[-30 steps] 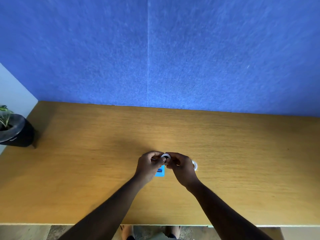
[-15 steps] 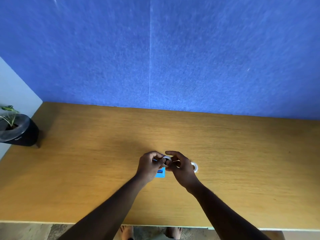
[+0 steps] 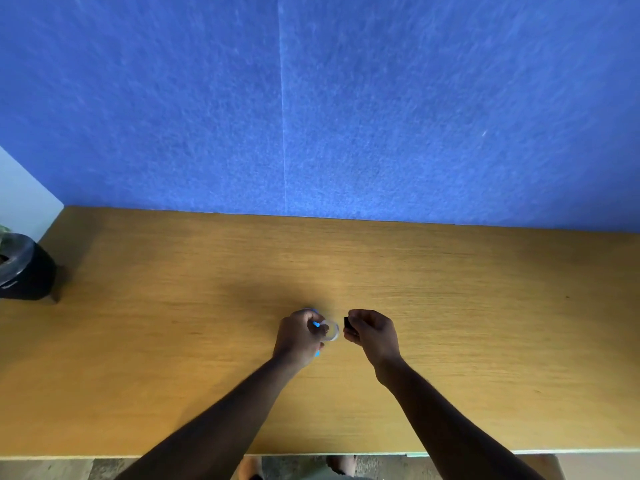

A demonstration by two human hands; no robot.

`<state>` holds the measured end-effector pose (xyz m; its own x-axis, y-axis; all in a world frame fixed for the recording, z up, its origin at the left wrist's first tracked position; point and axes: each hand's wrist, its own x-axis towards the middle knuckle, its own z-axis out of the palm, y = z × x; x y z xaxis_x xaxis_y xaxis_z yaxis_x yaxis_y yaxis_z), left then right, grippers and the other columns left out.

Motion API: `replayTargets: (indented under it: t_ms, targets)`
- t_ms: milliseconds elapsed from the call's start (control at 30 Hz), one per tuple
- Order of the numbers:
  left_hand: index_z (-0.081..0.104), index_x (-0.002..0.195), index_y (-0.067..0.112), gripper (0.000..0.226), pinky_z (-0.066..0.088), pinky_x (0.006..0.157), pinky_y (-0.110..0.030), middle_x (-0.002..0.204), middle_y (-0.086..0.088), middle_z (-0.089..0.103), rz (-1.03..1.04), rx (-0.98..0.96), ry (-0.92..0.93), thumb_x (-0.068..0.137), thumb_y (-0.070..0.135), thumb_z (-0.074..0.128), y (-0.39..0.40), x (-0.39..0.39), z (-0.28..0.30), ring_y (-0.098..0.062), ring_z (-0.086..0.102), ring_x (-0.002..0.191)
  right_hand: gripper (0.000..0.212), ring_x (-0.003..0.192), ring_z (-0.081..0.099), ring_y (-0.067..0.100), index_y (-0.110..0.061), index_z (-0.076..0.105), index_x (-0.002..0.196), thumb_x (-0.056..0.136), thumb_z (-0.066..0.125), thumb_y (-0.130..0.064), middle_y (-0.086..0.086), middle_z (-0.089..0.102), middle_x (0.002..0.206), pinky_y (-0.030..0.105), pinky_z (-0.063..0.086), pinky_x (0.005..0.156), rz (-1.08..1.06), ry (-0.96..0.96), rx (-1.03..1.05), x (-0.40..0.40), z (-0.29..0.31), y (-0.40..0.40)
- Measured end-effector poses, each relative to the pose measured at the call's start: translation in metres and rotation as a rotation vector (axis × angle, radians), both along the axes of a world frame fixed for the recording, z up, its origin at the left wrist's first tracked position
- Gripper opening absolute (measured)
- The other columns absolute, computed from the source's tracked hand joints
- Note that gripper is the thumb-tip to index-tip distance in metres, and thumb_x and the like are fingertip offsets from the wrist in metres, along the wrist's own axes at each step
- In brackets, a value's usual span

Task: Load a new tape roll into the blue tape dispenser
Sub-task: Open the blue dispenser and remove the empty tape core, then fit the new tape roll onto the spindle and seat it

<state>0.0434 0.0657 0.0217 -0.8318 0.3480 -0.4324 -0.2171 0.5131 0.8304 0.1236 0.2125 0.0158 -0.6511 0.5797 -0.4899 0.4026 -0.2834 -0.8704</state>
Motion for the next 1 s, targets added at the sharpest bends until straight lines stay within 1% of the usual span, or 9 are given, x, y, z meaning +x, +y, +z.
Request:
replayTargets:
  t_ms: [67,167,300,433,567,667,767,900,1000]
  targets:
    - [0.067,0.099,0.014,0.010,0.062,0.067,-0.040,0.088,-0.003,0.071,-0.130,-0.112,0.113,0.090,0.015,0.071,0.010,0.004,-0.005,-0.023,0.074,0.069,0.009,0.084,0.075,0.024,-0.007,0.076,0.097,0.098,0.067,-0.008,0.019,0.077,0.098,0.046,0.065,0.090,-0.017,-0.025,0.041,0.005,-0.004,0.009]
    - [0.066,0.093,0.016,0.006,0.058,0.067,-0.034,0.087,0.001,0.071,-0.279,-0.266,0.239,0.090,0.017,0.071,0.029,0.013,-0.015,-0.014,0.068,0.077,0.008,0.092,0.077,0.029,-0.009,0.076,0.100,0.098,0.068,-0.008,0.012,0.077,0.096,0.043,0.066,0.088,-0.012,-0.055,0.094,0.013,-0.009,0.025]
    - [0.070,0.097,0.014,0.006,0.053,0.068,-0.029,0.096,-0.002,0.072,-0.332,-0.386,0.285,0.091,0.017,0.070,0.052,0.023,-0.030,-0.017,0.068,0.087,0.009,0.093,0.078,0.030,-0.010,0.077,0.103,0.097,0.070,-0.007,0.011,0.077,0.100,0.042,0.066,0.087,0.013,-0.089,0.141,0.022,-0.015,0.042]
    - [0.071,0.098,0.013,0.008,0.056,0.072,-0.034,0.099,-0.003,0.071,-0.348,-0.453,0.316,0.094,0.016,0.065,0.063,0.026,-0.042,-0.019,0.068,0.089,0.008,0.091,0.078,0.026,-0.014,0.076,0.102,0.097,0.072,-0.009,0.008,0.078,0.100,0.042,0.066,0.086,0.038,-0.111,0.183,0.030,-0.019,0.056]
    - [0.071,0.095,0.014,0.009,0.054,0.073,-0.034,0.107,-0.004,0.068,-0.410,-0.493,0.353,0.093,0.019,0.064,0.065,0.029,-0.049,-0.023,0.067,0.094,0.007,0.088,0.079,0.028,-0.014,0.076,0.100,0.096,0.073,-0.009,0.011,0.078,0.100,0.039,0.067,0.084,0.046,-0.107,0.185,0.034,-0.020,0.063]
    - [0.072,0.118,0.022,0.024,0.055,0.087,-0.035,0.123,0.002,0.066,-0.453,-0.469,0.357,0.095,0.024,0.064,0.061,0.031,-0.051,-0.021,0.067,0.109,0.010,0.088,0.079,0.029,-0.018,0.076,0.098,0.095,0.073,-0.008,0.007,0.079,0.097,0.041,0.066,0.085,0.066,-0.107,0.186,0.037,-0.021,0.062]
    - [0.067,0.129,0.024,0.033,0.056,0.089,-0.034,0.129,0.007,0.063,-0.451,-0.426,0.430,0.096,0.027,0.065,0.054,0.032,-0.047,-0.017,0.066,0.111,0.019,0.089,0.079,0.028,-0.024,0.077,0.096,0.091,0.075,-0.006,0.001,0.080,0.093,0.039,0.067,0.083,0.114,-0.097,0.174,0.039,-0.019,0.057]
    - [0.057,0.139,0.027,0.053,0.059,0.089,-0.030,0.127,0.009,0.063,-0.356,-0.121,0.385,0.090,0.023,0.076,0.045,0.032,-0.035,-0.007,0.066,0.105,0.021,0.091,0.079,0.023,-0.017,0.075,0.107,0.090,0.077,-0.005,0.004,0.081,0.096,0.042,0.066,0.083,0.169,-0.067,0.191,0.038,-0.015,0.046]
    - [0.052,0.141,0.034,0.061,0.057,0.090,-0.021,0.128,0.015,0.059,-0.404,0.013,0.367,0.088,0.019,0.078,0.038,0.032,-0.025,-0.002,0.065,0.107,0.026,0.087,0.079,0.014,-0.012,0.073,0.112,0.088,0.082,-0.008,0.001,0.082,0.095,0.034,0.066,0.077,0.185,-0.053,0.247,0.035,-0.013,0.034]
